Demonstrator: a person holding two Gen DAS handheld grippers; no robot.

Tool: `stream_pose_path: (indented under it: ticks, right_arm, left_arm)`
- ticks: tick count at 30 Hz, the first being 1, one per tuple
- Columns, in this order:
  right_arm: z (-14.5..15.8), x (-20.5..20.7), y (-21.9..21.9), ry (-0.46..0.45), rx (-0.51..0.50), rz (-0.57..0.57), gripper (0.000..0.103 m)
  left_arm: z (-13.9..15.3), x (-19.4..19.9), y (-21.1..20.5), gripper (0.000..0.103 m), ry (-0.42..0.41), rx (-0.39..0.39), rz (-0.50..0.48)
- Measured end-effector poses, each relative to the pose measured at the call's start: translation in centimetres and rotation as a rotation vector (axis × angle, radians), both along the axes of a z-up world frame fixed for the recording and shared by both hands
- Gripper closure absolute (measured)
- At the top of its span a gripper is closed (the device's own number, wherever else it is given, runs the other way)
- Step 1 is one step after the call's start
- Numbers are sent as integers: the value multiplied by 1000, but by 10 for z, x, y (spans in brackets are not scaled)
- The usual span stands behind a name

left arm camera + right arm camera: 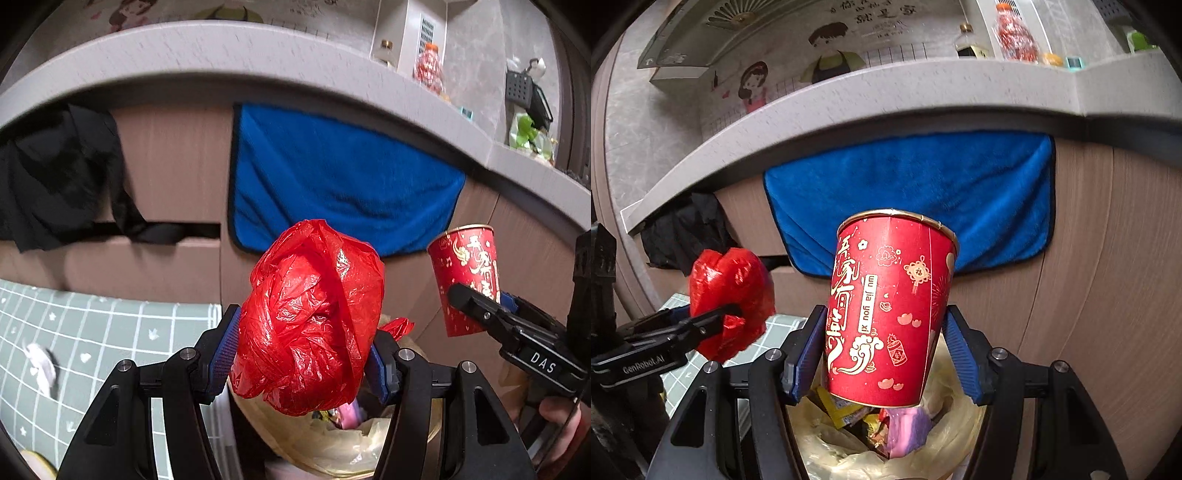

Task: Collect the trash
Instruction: 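Grasp the red paper cup with the right tool and carry both items over the bin, then open both tools to drop the red bag and cup into the bin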

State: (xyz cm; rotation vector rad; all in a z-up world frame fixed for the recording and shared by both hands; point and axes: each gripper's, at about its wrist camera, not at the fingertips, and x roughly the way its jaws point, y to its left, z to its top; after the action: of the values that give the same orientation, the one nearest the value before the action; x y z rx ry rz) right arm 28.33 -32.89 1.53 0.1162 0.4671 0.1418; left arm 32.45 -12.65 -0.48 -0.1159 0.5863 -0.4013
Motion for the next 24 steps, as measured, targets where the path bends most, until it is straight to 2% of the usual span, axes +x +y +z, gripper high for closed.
stream_pose_path:
  ticks: [11, 14, 16, 18, 24]
  right_arm:
    - [-33, 21, -5, 94, 22, 13, 43]
    - [-40, 27, -6, 115, 33, 14, 41]
    - [-44, 33, -5, 136, 23, 6, 37]
    - [-50, 38, -5, 150, 17, -12, 34]
    - [-54, 35, -8, 159, 42, -14, 34]
  left_arm:
    - [-31, 23, -10, 43, 81, 2, -5]
    - [-35, 33, -10, 41, 115, -32, -61]
    - [-38, 44, -7, 25, 162, -67, -81]
    - [-36, 48, -2, 18, 171, -92, -75]
    - [-19, 45, 23, 18, 142, -115, -32]
